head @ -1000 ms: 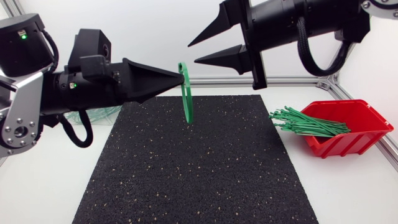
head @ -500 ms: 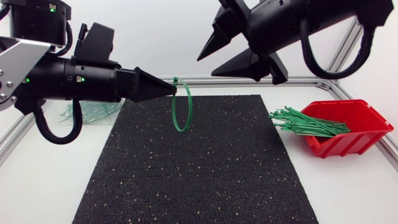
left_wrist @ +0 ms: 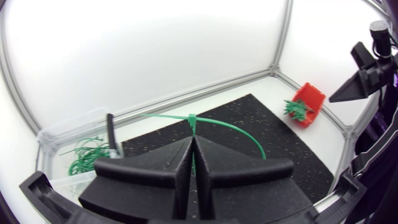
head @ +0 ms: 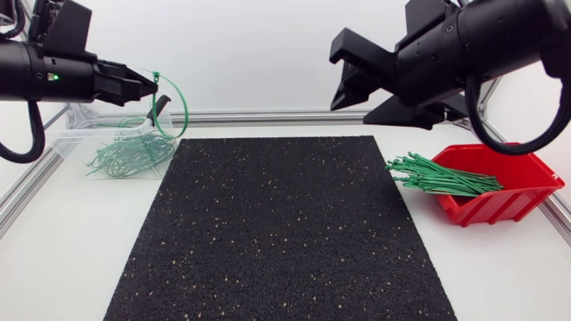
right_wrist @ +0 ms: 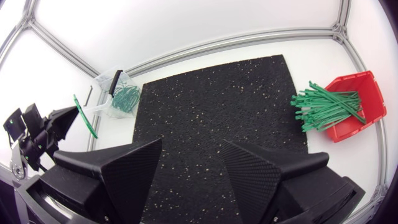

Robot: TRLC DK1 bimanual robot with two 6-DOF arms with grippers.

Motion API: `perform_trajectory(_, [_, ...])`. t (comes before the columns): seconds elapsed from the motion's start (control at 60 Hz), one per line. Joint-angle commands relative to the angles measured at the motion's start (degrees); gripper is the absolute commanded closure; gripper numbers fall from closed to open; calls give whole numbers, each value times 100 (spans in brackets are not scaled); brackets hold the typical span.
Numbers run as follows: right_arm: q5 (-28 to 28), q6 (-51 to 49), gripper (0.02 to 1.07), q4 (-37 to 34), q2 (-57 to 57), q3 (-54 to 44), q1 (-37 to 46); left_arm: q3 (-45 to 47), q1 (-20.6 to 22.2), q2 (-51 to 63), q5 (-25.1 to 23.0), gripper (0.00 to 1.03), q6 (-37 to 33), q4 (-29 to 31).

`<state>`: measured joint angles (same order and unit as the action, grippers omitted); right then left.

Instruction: Take a green cable tie from the red box, thread the tail through the head to close it, then place it in the transparent bin on the left.

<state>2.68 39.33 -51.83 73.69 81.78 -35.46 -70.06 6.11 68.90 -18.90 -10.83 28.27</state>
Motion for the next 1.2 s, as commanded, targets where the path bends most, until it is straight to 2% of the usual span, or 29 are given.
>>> perform_trajectory(0.0, [295,-532,28,112,-197,-320,31,-236,-374,150,307,100,-411,-234])
perform_trajectory(0.1, [506,-769,27,270,-311,-531,39,-359,-743,308,606,100,-552,-489])
perform_trajectory(0.15, [717,-936,4,349,-373,-628,39,-412,-919,457,808,100,-578,-718])
perform_trajectory(0.333, [1095,-1507,5,868,-628,-1059,268,-1009,-1367,1345,1002,100,-622,-911])
perform_trajectory(0.5, [1622,-1877,5,1255,-760,-1463,294,-1352,-1516,2057,1503,100,-675,-1439])
perform_trajectory(0.6, [1771,-2114,5,1518,-927,-1648,303,-1554,-1543,2435,1696,98,-719,-1518])
perform_trajectory(0.7, [1833,-2228,5,1597,-1050,-1718,321,-1713,-1551,2769,1916,87,-736,-1702])
perform_trajectory(0.75, [1842,-2254,5,1606,-1085,-1735,347,-1879,-1569,3015,2004,78,-745,-1685])
perform_trajectory(0.833, [1842,-2298,5,1641,-1155,-1797,347,-2064,-1595,3296,2171,75,-789,-1720])
perform_trajectory(0.867, [1842,-2325,5,1650,-1199,-1832,347,-2134,-1604,3410,2197,69,-807,-1711])
perform_trajectory(0.917, [1842,-2351,5,1650,-1252,-1867,347,-2231,-1613,3542,2232,52,-815,-1641])
perform_trajectory(0.967, [1850,-2404,5,1659,-1322,-1929,356,-2293,-1613,3586,2311,29,-815,-1544])
perform_trajectory(0.983, [1850,-2413,5,1668,-1331,-1938,356,-2301,-1613,3595,2338,24,-815,-1535])
perform_trajectory(1.0, [1850,-2430,5,1685,-1357,-1955,356,-2310,-1595,3595,2417,11,-815,-1491])
perform_trajectory(1.017, [1850,-2448,5,1703,-1375,-1973,373,-2319,-1586,3586,2426,5,-815,-1465])
perform_trajectory(1.183, [1912,-2615,5,1817,-1647,-2025,540,-2099,-1499,3094,2434,3,-771,-1386])
